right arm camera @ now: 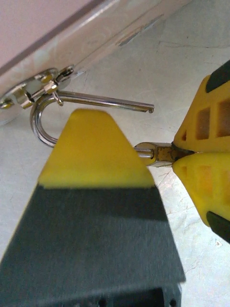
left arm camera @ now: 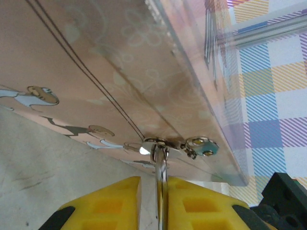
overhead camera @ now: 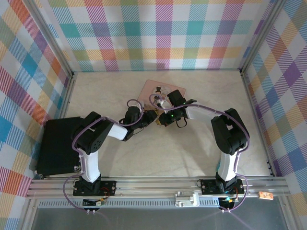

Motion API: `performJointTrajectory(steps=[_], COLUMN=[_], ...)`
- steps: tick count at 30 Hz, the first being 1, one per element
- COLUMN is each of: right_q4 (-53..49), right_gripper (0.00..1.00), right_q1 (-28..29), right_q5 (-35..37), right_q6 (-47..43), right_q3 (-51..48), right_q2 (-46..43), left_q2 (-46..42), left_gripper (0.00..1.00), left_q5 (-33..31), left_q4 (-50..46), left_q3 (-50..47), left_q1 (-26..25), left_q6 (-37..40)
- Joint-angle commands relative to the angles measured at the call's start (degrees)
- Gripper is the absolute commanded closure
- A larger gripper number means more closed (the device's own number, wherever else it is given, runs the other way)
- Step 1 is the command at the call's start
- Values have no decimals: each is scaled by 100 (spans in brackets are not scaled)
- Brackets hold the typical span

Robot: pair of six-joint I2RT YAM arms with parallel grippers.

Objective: Unlock the padlock with the key

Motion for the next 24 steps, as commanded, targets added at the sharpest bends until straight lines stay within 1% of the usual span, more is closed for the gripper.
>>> performJointTrajectory(steps=[1, 2, 4, 6, 7, 10, 12, 15, 18, 20, 22, 23, 24], right_q4=[178, 177, 166, 170, 197, 287, 276, 234, 221, 85, 36, 88, 163], right_gripper=[100, 100, 100, 100, 100, 80, 63, 50, 42, 37, 34, 31, 30], right_q1=[21, 21, 21, 21, 21, 7, -42, -173, -357, -474, -571, -611, -677], right_q5=[-339, -332, -339, -350, -344, -275, -143, 81, 698, 1354, 2002, 2311, 2438], right_q6=[-116, -125, -137, -143, -121, 132, 434, 1203, 2027, 2492, 2761, 2905, 3023], right_q3=[19, 19, 27, 20, 4, -83, -163, -377, -646, -734, -808, -864, -901], right_q2=[-162, -162, -166, -185, -220, -459, -728, -1301, -1871, -2128, -2240, -2240, -2210], left_q2=[159, 181, 216, 236, 222, 164, 118, 36, 12, 16, 24, 37, 58], left_gripper=[81, 82, 89, 100, 100, 100, 100, 100, 100, 100, 100, 100, 100], left_q5=[-119, -131, -129, -111, -126, -155, -198, -277, -385, -444, -542, -592, -656], left_q4=[-153, -190, -229, -255, -266, -292, -285, -229, -108, 2, 84, 151, 232], left_q3=[214, 255, 316, 346, 351, 302, 238, 134, 43, 9, -19, -23, -45], left_q1=[-65, -71, -70, -71, -76, -79, -79, -73, -79, -78, -88, -96, -110], left_q6=[143, 152, 160, 161, 153, 144, 110, 48, -47, -109, -179, -229, -296])
